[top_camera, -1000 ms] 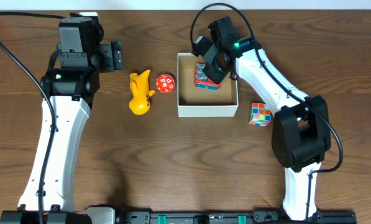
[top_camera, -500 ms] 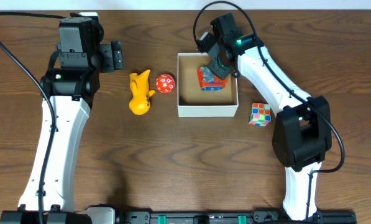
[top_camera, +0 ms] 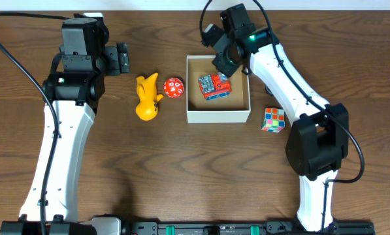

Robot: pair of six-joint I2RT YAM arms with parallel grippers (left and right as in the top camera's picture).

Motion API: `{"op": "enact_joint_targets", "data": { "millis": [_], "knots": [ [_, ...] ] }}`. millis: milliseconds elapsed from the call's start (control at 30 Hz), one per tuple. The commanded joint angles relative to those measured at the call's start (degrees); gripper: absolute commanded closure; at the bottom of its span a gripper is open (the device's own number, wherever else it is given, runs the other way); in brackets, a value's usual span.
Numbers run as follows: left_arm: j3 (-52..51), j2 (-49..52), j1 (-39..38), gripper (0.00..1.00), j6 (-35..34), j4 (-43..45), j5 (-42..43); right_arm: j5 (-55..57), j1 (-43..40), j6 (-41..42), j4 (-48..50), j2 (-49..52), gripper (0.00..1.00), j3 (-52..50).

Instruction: Pack container

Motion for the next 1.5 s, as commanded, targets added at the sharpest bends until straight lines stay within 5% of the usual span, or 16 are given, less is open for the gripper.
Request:
{"op": "enact_joint_targets", "data": {
  "millis": [0, 1133, 1467],
  "knots": [
    [1.07, -0.35, 0.28, 0.02, 0.33, -0.13, -0.66, -8.94, 1.6, 0.07, -0.07, 0.7, 0.99, 2.01],
    [1.07, -0.35, 0.28, 0.02, 0.33, -0.11, -0.66, -17.77, 3.65, -4.11, -2.21, 8.7, 0.99, -0.7],
    [1.07, -0.35, 0.28, 0.02, 0.33, -0.11, -0.66, -3.39, 3.45, -4.5, -5.11, 8.28, 0.99, 0.76]
  ]
}}
